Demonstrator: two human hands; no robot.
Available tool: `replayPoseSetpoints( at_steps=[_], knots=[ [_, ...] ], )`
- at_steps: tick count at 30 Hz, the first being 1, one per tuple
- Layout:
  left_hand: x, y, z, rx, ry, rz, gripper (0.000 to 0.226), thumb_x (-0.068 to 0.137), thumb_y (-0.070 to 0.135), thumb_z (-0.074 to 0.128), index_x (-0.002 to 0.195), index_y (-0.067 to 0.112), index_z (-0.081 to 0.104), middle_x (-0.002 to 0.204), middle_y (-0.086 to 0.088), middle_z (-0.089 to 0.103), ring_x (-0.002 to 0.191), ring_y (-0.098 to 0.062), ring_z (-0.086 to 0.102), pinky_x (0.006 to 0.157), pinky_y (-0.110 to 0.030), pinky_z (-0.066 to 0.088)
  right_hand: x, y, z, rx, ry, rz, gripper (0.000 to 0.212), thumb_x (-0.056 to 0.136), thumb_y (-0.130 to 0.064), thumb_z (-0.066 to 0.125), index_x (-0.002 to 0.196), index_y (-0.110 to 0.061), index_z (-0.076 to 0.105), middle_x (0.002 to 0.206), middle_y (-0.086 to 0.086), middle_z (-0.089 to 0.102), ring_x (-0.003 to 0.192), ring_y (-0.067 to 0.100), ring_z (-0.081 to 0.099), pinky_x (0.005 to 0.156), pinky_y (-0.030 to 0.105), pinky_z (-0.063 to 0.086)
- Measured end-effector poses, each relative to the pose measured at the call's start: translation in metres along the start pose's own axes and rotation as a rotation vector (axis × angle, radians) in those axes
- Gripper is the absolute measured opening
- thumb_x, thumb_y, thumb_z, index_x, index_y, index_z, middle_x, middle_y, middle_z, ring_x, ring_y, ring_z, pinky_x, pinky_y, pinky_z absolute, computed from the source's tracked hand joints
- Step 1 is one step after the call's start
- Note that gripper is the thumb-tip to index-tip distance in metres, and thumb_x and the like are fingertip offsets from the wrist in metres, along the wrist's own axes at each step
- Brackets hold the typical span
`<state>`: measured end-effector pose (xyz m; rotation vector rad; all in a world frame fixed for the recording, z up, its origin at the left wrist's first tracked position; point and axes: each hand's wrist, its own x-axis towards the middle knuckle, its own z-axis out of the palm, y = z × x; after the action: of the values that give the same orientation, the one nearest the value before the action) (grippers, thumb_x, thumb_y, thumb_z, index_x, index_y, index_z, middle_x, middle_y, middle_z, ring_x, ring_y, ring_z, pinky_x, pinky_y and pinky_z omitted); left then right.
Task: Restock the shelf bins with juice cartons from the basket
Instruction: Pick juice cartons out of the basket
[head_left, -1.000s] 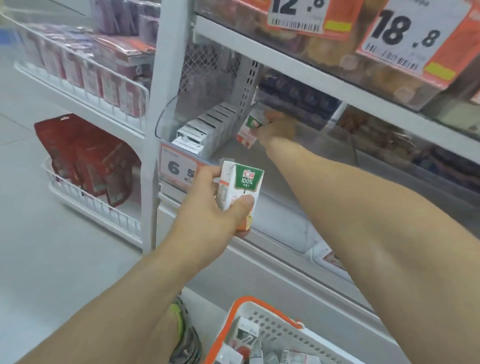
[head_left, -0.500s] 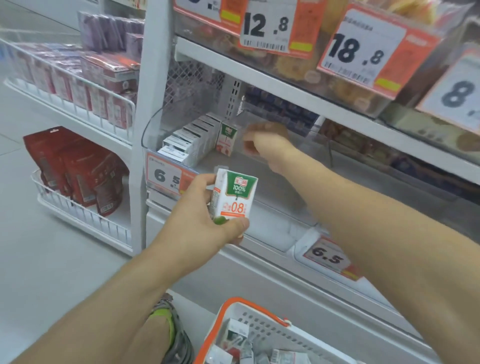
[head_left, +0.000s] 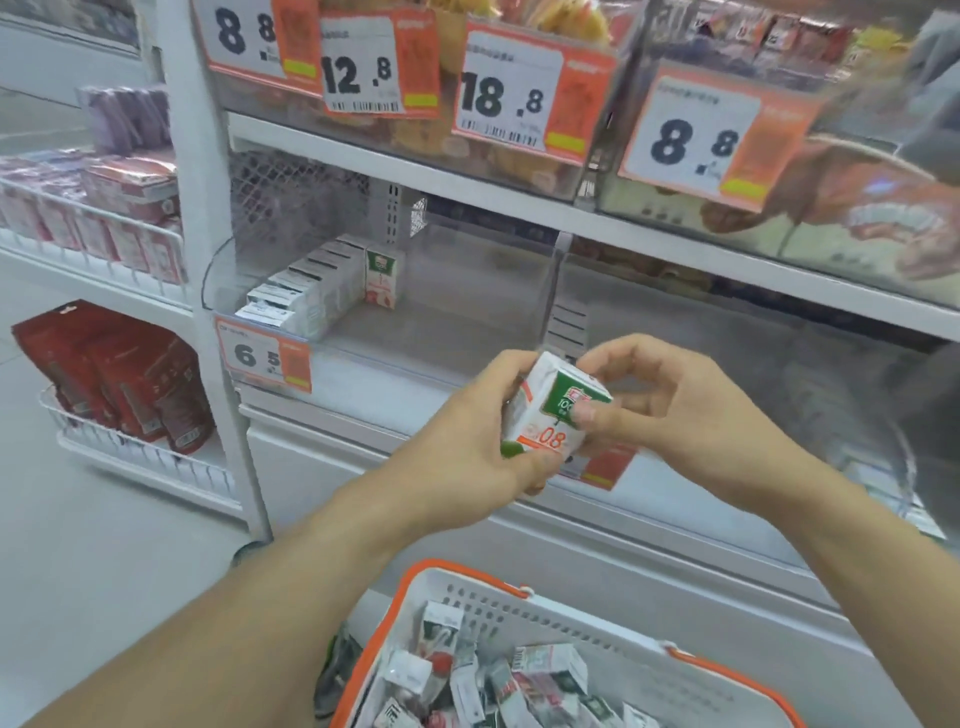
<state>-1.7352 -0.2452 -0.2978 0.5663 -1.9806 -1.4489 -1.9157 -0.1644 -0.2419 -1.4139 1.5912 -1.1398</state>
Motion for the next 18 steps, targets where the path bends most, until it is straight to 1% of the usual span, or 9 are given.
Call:
replayPoseSetpoints(
  at_steps=[2, 3, 5, 7, 8, 10, 13, 16, 18],
  knots=[
    [0.008, 0.002, 0.012, 0.071, -0.026, 0.033, 0.068, 0.084, 0.009, 0.074, 0.137, 0.032, 0.039, 0.122, 0.01, 0.06, 0.105, -0.009, 0.064, 0.083, -0.038, 0.06, -0.006, 0.007, -0.014, 0.015, 0.044, -0.015, 0.038, 0.073, -0.011, 0.08, 0.107, -0.006, 0.065, 0.109, 0.017, 0.067, 0.082, 0.031, 0.074, 0.07, 0.035, 0.061],
    [0.012, 0.001, 0.016, 0.141, -0.002, 0.058, 0.071, 0.083, 0.013, 0.076, 0.14, 0.031, 0.037, 0.127, 0.011, 0.055, 0.112, -0.005, 0.059, 0.092, -0.034, 0.056, -0.007, 0.009, -0.02, 0.006, 0.076, -0.03, 0.039, 0.072, -0.013, 0.08, 0.108, -0.007, 0.065, 0.107, 0.015, 0.067, 0.082, 0.029, 0.074, 0.07, 0.033, 0.061],
    [0.021, -0.001, 0.018, 0.325, 0.16, 0.115, 0.077, 0.079, 0.021, 0.08, 0.142, 0.028, 0.037, 0.135, 0.01, 0.042, 0.126, -0.002, 0.043, 0.105, -0.015, 0.038, -0.005, 0.014, -0.031, -0.038, 0.146, -0.078, 0.037, 0.075, -0.013, 0.079, 0.109, -0.009, 0.066, 0.107, 0.01, 0.07, 0.084, 0.028, 0.075, 0.073, 0.032, 0.061],
    [0.029, -0.007, 0.015, 0.426, 0.322, 0.116, 0.08, 0.076, 0.024, 0.082, 0.142, 0.025, 0.037, 0.138, 0.006, 0.036, 0.132, -0.007, 0.034, 0.101, 0.001, 0.021, 0.005, 0.019, -0.042, -0.116, 0.217, -0.121, 0.033, 0.08, -0.012, 0.079, 0.11, -0.013, 0.065, 0.108, 0.006, 0.07, 0.084, 0.026, 0.075, 0.077, 0.032, 0.06],
    [0.033, -0.011, 0.015, 0.455, 0.34, 0.087, 0.082, 0.075, 0.024, 0.082, 0.143, 0.023, 0.036, 0.14, 0.004, 0.035, 0.133, -0.01, 0.032, 0.101, 0.001, 0.018, 0.013, 0.023, -0.046, -0.161, 0.248, -0.127, 0.032, 0.082, -0.013, 0.079, 0.109, -0.016, 0.064, 0.108, 0.002, 0.07, 0.083, 0.025, 0.076, 0.077, 0.03, 0.059],
    [0.037, -0.021, 0.018, 0.542, 0.292, 0.013, 0.09, 0.074, 0.029, 0.084, 0.147, 0.021, 0.031, 0.144, 0.002, 0.033, 0.135, -0.013, 0.03, 0.108, -0.013, 0.021, 0.033, 0.031, -0.049, -0.282, 0.281, -0.092, 0.031, 0.082, -0.016, 0.081, 0.106, -0.02, 0.062, 0.106, -0.004, 0.068, 0.078, 0.018, 0.075, 0.07, 0.027, 0.056],
    [0.043, -0.033, 0.029, 0.656, 0.279, -0.005, 0.092, 0.072, 0.035, 0.084, 0.146, 0.022, 0.031, 0.141, 0.005, 0.04, 0.132, -0.015, 0.037, 0.108, -0.028, 0.026, 0.069, 0.045, -0.039, -0.552, 0.243, -0.026, 0.035, 0.077, -0.025, 0.085, 0.104, -0.021, 0.063, 0.102, -0.008, 0.066, 0.079, 0.009, 0.069, 0.067, 0.019, 0.05],
    [0.047, -0.037, 0.034, 0.641, 0.339, 0.02, 0.091, 0.068, 0.033, 0.088, 0.141, 0.023, 0.034, 0.133, 0.008, 0.046, 0.122, -0.011, 0.046, 0.101, -0.026, 0.025, 0.097, 0.059, -0.024, -0.672, 0.206, 0.061, 0.041, 0.075, -0.03, 0.085, 0.109, -0.017, 0.066, 0.101, -0.003, 0.067, 0.09, 0.014, 0.064, 0.07, 0.021, 0.042],
    [0.048, -0.04, 0.035, 0.643, 0.367, 0.024, 0.094, 0.066, 0.033, 0.089, 0.141, 0.021, 0.035, 0.133, 0.007, 0.047, 0.12, -0.011, 0.048, 0.1, -0.025, 0.026, 0.107, 0.068, -0.019, -0.656, 0.23, 0.126, 0.043, 0.074, -0.03, 0.085, 0.11, -0.015, 0.067, 0.099, -0.001, 0.067, 0.092, 0.017, 0.065, 0.072, 0.024, 0.045]
  ],
)
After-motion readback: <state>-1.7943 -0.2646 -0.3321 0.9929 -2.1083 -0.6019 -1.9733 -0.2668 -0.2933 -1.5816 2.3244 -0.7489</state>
